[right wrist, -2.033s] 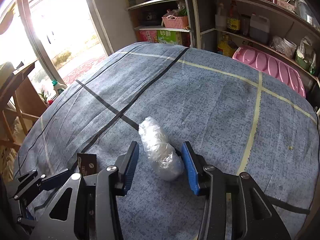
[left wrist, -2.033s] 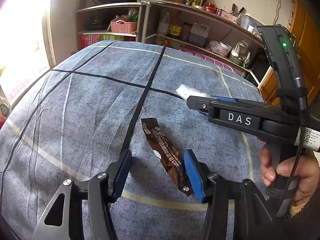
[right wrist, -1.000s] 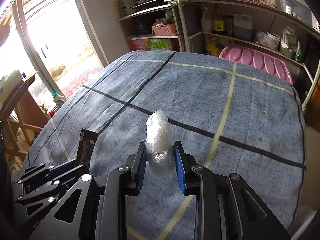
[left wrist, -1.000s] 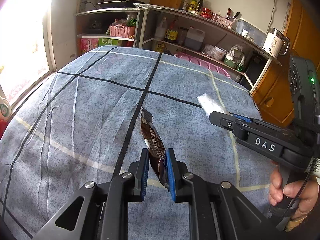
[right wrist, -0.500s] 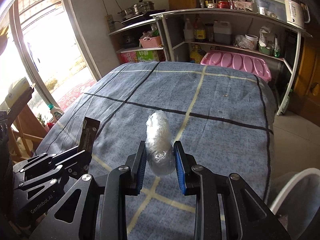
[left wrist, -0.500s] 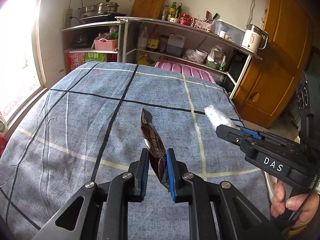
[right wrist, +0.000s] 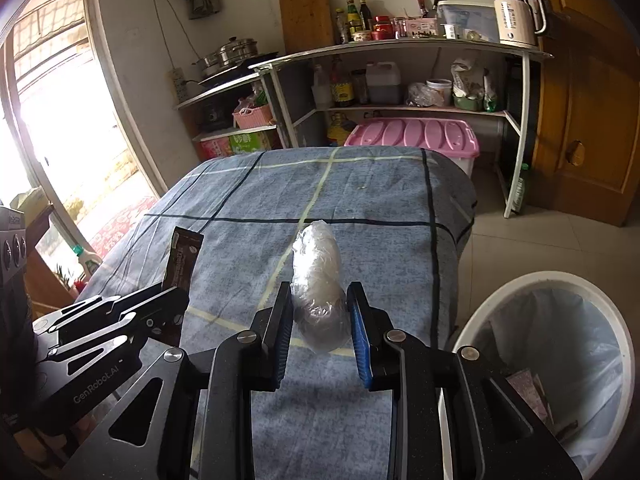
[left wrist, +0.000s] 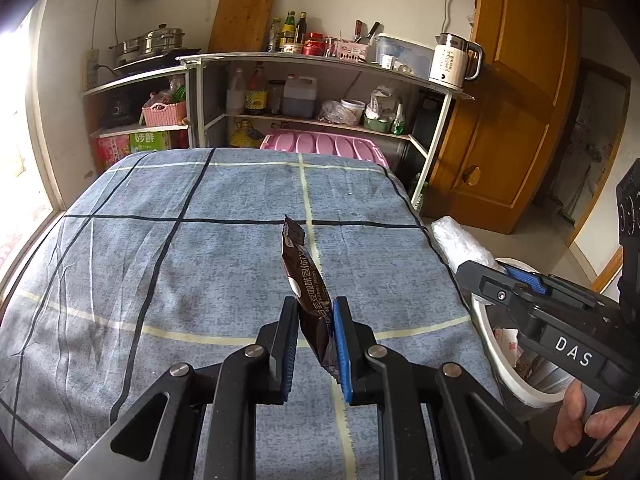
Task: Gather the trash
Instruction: 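Carry the brown wrapper with the left tool into the bin while the right tool drops the foam piece there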
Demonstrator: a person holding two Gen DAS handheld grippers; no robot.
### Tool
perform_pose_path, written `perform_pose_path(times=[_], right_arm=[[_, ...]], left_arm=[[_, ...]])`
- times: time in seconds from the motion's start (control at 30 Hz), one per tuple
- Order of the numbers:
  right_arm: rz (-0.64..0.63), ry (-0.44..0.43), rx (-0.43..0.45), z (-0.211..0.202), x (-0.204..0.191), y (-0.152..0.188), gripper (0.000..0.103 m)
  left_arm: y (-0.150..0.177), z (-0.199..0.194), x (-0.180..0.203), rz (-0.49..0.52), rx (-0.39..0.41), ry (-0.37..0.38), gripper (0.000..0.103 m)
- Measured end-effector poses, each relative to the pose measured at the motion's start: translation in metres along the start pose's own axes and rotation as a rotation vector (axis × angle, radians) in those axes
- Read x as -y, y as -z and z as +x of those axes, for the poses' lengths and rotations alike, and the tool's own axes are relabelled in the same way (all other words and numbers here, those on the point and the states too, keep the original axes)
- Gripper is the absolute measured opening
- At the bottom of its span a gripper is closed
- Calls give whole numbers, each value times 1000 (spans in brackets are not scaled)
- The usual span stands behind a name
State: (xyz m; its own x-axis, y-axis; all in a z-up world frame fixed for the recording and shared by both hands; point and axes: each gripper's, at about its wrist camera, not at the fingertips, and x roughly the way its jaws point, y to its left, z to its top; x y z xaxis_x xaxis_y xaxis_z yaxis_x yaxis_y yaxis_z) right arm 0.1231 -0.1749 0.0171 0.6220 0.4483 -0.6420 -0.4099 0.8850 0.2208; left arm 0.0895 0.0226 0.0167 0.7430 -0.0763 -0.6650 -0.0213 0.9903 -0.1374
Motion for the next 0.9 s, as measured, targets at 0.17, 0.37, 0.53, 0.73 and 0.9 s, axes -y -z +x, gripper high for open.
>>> perform_pose_path(times=[0.17, 0.37, 0.53, 0.73, 0.9], right_arm=[[35, 40, 23, -20, 15, 6, 28], [74, 81, 42, -39, 31, 17, 28], [118, 106, 53, -53, 47, 26, 28], [153, 157, 78, -75, 70, 34, 28], [180, 206, 89, -94, 93, 39, 28]], left_arm=[[0, 0, 21, 37, 5, 32, 18], [2, 1, 49, 80, 1, 72, 18], [4, 2, 71, 116, -1, 99, 18], [6, 5, 102, 168, -4, 139, 18], [8, 11, 132, 213, -14, 182, 18]])
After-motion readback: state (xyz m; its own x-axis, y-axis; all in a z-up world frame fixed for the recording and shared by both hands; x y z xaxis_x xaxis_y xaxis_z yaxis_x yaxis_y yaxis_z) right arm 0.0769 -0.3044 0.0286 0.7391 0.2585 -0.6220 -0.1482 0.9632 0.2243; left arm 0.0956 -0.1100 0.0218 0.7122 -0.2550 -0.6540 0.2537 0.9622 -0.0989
